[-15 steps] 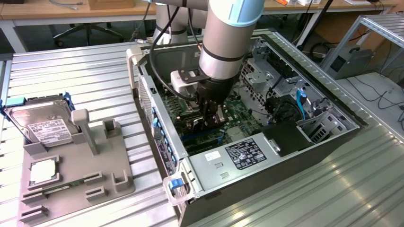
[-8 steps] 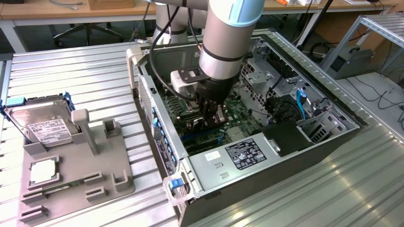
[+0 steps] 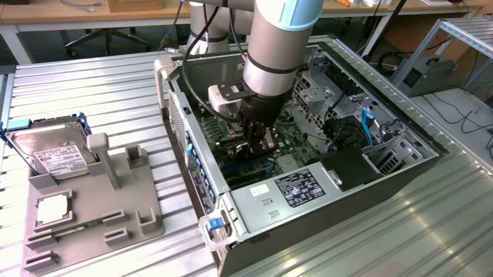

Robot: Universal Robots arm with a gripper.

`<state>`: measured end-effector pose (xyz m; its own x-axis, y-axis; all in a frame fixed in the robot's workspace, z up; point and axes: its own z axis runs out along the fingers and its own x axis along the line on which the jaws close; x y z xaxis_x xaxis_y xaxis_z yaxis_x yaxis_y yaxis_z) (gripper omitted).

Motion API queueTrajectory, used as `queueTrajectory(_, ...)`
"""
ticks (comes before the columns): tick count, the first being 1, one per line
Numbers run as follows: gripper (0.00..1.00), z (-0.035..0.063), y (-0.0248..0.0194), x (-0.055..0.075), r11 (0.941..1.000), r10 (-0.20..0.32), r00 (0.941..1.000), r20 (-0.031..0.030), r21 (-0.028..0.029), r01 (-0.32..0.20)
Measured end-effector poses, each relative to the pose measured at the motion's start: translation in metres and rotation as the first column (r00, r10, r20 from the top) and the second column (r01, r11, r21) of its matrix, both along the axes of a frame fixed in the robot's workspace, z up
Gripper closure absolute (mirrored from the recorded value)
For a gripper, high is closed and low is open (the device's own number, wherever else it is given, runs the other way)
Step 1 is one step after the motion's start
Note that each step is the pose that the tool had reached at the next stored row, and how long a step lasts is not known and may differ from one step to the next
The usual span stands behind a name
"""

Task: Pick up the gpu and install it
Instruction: 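Insert the gpu into the slot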

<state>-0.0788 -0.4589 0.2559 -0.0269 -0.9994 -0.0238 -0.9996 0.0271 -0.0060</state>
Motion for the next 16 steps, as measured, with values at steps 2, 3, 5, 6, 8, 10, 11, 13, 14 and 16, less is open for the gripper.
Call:
queueTrajectory(2, 0.73, -0.0001, 0.0, 0.0, 1.0, 0.0, 1.0, 0.0, 0.0, 0.0)
queueTrajectory(3, 0.73, -0.0001, 0.0, 0.0, 1.0, 0.0, 1.0, 0.0, 0.0017, 0.0)
queueTrajectory(5, 0.73, -0.0001, 0.0, 0.0, 1.0, 0.0, 1.0, 0.0001, 0.0028, 0.0)
queueTrajectory(6, 0.73, -0.0001, 0.0, 0.0, 1.0, 0.0, 1.0, 0.0, 0.003, 0.0)
queueTrajectory(8, 0.73, -0.0004, 0.0, 0.0, 1.0, 0.0, 1.0, 0.0001, 0.0032, 0.0)
queueTrajectory(10, 0.73, -0.0016, 0.0, 0.0, 1.0, 0.0, 1.0, 0.0, 0.0032, 0.0)
queueTrajectory(11, 0.73, -0.002, 0.0, 0.0, 1.0, 0.0, 1.0, -0.0001, 0.0029, 0.0)
queueTrajectory(13, 0.73, -0.0029, -0.0001, 0.0, 1.0, 0.0, 1.0, -0.0002, 0.0027, 0.0)
queueTrajectory(14, 0.73, -0.0034, -0.0001, 0.0, 1.0, 0.0, 1.0, -0.0002, 0.0026, 0.0)
queueTrajectory(16, 0.73, -0.0039, 0.0, 0.0, 1.0, 0.0, 1.0, -0.0001, 0.0028, 0.0)
